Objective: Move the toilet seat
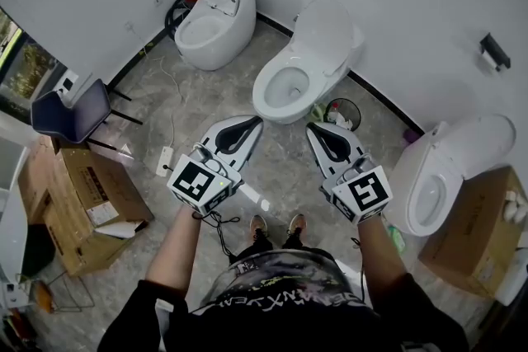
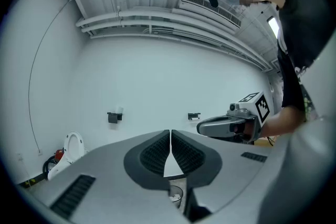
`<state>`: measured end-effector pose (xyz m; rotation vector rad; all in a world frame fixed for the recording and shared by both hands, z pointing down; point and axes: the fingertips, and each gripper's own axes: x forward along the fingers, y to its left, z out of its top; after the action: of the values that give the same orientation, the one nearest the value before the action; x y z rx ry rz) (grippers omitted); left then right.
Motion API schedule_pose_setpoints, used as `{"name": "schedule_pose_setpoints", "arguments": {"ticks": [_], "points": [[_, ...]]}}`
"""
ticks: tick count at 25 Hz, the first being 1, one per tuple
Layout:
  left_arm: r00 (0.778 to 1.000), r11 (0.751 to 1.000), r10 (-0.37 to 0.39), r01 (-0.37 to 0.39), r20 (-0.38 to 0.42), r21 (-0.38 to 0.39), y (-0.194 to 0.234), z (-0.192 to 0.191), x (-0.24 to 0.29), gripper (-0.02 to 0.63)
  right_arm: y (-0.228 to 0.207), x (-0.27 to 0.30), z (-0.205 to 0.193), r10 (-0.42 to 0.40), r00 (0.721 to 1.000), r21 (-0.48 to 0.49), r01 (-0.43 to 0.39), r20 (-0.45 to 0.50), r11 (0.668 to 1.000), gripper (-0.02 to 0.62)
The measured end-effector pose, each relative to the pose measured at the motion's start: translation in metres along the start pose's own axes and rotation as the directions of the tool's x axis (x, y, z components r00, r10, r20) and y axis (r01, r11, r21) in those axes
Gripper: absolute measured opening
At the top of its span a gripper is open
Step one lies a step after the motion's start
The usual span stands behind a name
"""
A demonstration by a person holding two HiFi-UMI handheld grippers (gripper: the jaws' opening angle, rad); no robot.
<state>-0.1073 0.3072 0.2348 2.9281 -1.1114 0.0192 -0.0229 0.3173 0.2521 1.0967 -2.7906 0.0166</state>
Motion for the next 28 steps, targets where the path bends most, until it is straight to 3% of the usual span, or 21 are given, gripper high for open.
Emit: {"name": "schedule_pose_setpoints", "arguments": {"ticks": [8,10,14,18,21,28], "points": [[0.999,1.000,-0.011,0.011,-0.038,0.020,-0.003,-0.006,0.002,0.031,-0.001,-0.003,0.003,-0.009,1.000,0.024,0.009,0.024,1.000,0.011],[0.999,1.000,-0.012,0.013,-0.039,0.018,-0.003,-0.007,0.001,0.031,-0.001,-0.001,0.008,-0.010,0.998,0.023,0.008,0.055,1.000,0.061],[0.999,1.000,-0.015,0.015,-0.042,0.010,-0.003,-0.010,0.002,0.032,0.002,-0.003,0.002,0.010,1.000,0.024,-0.010,0.025,1.000,0.079],[0.998,1.000,-0.019,0.019,-0.054,0.005,-0.001,-0.013,0.003,0.120,0.002,-0.001,0.007,0.008,0.999,0.034,-0.010,0.050,0.999,0.112],[0.998,1.000,-0.029,0.029,-0.059,0.004,-0.002,-0.015,0.003,0.169,0.006,-0.003,-0.002,0.038,0.999,0.042,-0.038,0.009,0.998,0.152],[0.997,1.000,-0.030,0.030,-0.076,-0.002,-0.002,-0.019,0.004,0.207,0.006,-0.008,-0.003,0.049,0.999,0.045,-0.050,0.018,0.998,0.189]]}}
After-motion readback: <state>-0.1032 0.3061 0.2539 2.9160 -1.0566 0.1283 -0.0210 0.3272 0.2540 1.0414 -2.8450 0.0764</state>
